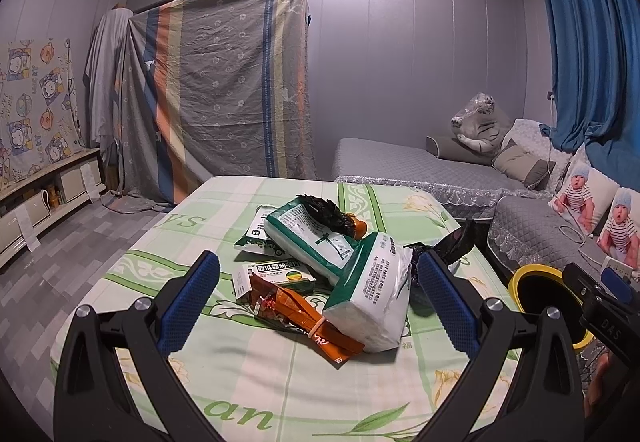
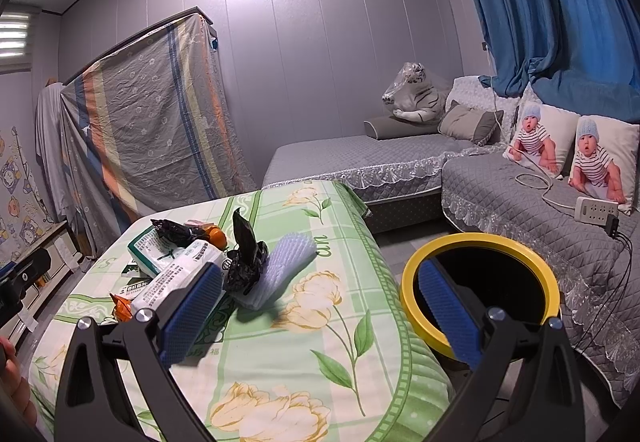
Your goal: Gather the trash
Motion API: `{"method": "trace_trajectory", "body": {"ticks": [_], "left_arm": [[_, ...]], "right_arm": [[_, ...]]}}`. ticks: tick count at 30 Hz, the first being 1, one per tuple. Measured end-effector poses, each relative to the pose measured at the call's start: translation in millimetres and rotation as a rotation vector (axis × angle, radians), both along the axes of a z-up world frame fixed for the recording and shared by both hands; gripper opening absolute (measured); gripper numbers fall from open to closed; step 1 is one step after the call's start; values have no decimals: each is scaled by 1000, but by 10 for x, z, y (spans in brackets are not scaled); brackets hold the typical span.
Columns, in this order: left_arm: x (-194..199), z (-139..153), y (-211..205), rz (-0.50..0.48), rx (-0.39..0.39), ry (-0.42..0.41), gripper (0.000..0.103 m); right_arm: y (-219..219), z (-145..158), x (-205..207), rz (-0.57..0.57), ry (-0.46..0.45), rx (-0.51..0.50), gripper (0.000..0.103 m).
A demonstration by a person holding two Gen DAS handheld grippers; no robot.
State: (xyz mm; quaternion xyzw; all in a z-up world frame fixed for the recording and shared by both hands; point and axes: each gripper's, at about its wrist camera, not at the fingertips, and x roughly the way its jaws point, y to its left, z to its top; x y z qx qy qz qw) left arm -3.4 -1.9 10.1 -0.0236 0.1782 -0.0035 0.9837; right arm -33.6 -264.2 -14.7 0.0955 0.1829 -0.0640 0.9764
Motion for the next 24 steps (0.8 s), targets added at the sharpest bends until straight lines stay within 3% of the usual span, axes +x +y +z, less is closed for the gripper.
{"method": "trace_trajectory", "body": {"ticks": [24], "left_arm": [[54, -132, -19, -11, -3, 10, 95]], "right_arm": [[10, 55, -8, -14, -2, -7, 95]]}}
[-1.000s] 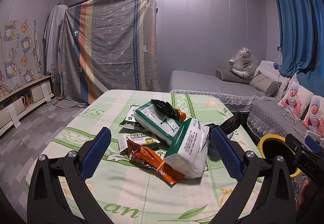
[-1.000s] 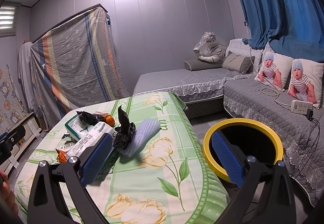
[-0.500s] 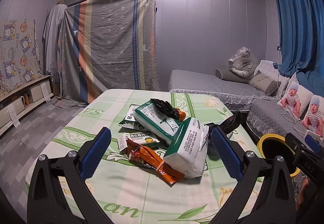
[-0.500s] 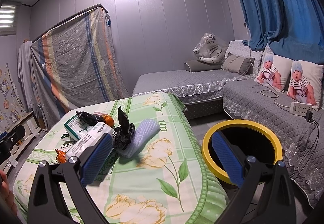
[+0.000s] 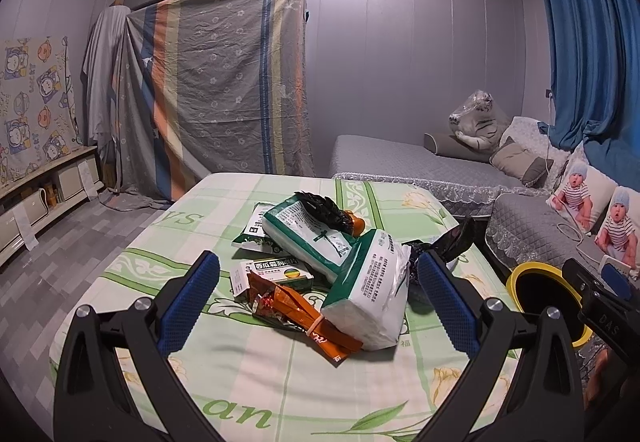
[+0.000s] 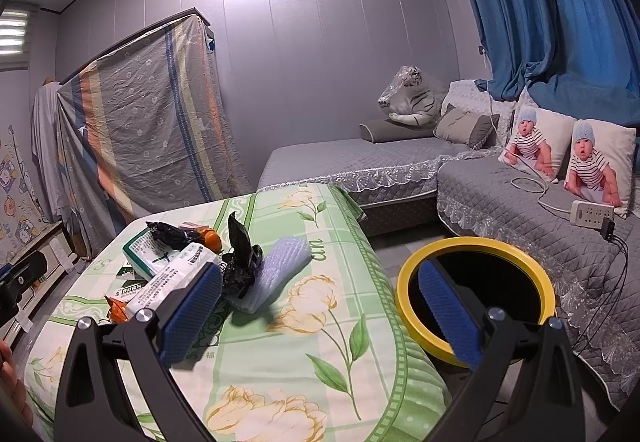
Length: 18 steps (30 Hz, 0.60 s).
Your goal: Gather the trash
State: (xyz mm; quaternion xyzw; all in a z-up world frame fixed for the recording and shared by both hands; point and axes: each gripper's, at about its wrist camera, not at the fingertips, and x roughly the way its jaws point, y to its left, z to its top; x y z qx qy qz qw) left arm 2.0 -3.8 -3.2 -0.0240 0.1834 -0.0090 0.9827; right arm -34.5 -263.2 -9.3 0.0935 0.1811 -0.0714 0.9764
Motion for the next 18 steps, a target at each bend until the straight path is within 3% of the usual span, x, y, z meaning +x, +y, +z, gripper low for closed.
{"method": "trace_trajectory", "body": {"ticks": [18], "left_arm": [[3, 0, 13, -1, -5, 3, 95]], "right_arm": [[4, 40, -6, -4, -9, -12, 95]]}}
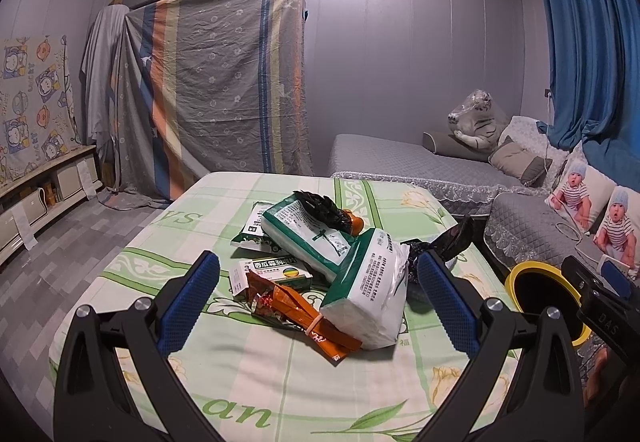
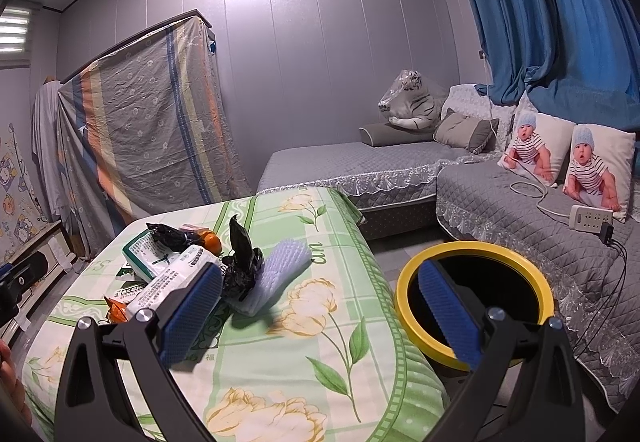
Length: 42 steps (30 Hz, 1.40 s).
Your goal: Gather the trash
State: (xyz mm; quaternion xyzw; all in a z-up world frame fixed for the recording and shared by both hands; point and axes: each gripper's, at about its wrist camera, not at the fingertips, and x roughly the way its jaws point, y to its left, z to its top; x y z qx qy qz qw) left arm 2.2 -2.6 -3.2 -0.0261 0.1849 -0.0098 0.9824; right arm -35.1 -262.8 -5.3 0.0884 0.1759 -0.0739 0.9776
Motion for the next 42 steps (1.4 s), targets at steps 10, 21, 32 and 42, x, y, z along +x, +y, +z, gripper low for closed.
{"method": "trace_trajectory", "body": {"ticks": [10, 21, 32, 42], "left_arm": [[0, -9, 8, -11, -8, 7, 95], [42, -71, 234, -5, -59, 37, 95], [387, -660, 1008, -51, -387, 300, 95], [436, -744, 805, -195, -349, 294, 95]], "right_arm": [[11, -11, 5, 1, -5, -4, 95], [16, 85, 259, 241, -49, 30, 95], [-18, -70, 1437, 451, 177, 195, 95], [309, -497, 2107, 470, 331, 230, 95]]}}
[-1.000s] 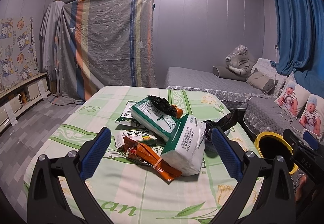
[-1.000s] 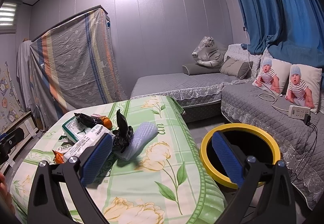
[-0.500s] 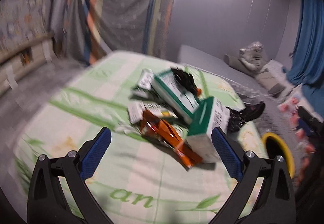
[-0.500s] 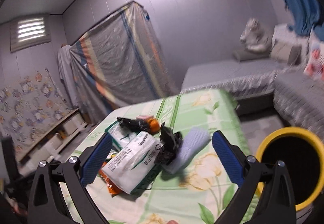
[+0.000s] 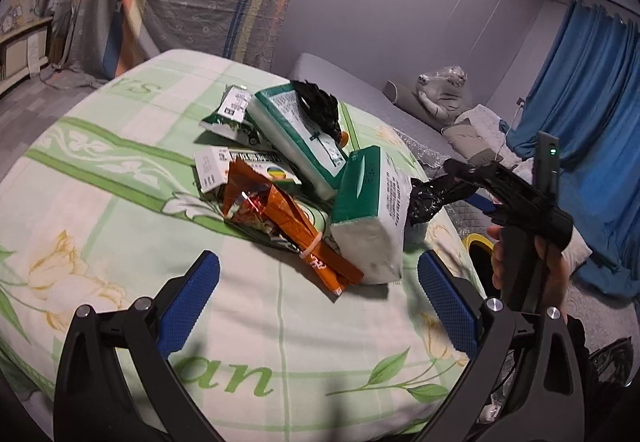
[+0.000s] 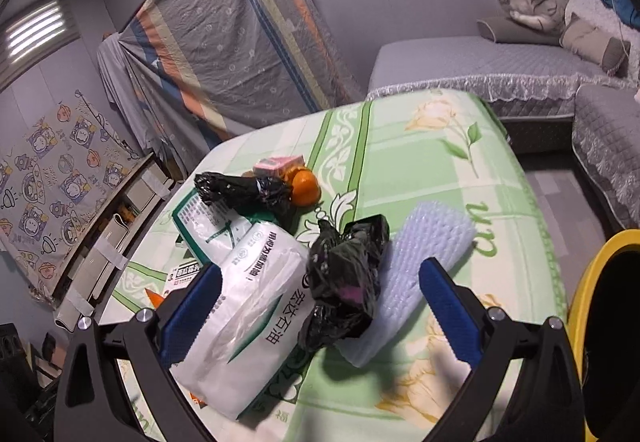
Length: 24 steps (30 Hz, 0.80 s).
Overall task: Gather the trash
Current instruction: 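Close the right gripper on the black plastic bag and lift it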
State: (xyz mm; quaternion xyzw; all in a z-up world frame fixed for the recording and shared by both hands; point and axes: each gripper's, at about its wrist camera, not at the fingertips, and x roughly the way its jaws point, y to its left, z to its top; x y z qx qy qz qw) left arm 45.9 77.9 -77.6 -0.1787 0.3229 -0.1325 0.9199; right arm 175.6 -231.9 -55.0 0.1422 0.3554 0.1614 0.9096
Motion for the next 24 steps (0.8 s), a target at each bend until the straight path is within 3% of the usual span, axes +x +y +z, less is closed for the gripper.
{"method": "trace_trajectory", "body": {"ticks": [3, 6, 8, 9, 11, 14, 16, 22, 24], "left_arm": [[32, 82, 34, 48, 34, -68, 95], [94, 138, 19, 7, 89, -112, 95], [106, 186, -120, -71, 227, -158, 95], [98, 202, -210, -106, 310, -181, 95], [92, 228, -309, -105, 397, -208, 95], [210, 224, -323, -179, 359, -165, 95], [258, 225, -327, -176, 369, -164, 95], [340, 286, -461, -270, 381, -195, 95], [366, 307, -596, -301, 417, -198, 95]], "right_arm": [[-49, -99, 103, -10, 32, 46, 90], [-112, -132, 150, -34, 57, 58, 70], [-127, -176, 181, -31, 85, 55, 46], [-132, -187, 191, -32, 94, 59, 39], [-180, -244, 218, -31, 127, 77, 7], [-251, -238, 201, -36, 132, 105, 2], [-314, -189, 143, -39, 117, 132, 2], [-566, 357, -322, 25, -45, 235, 2], [-624, 528, -485, 34, -93, 236, 2]]}}
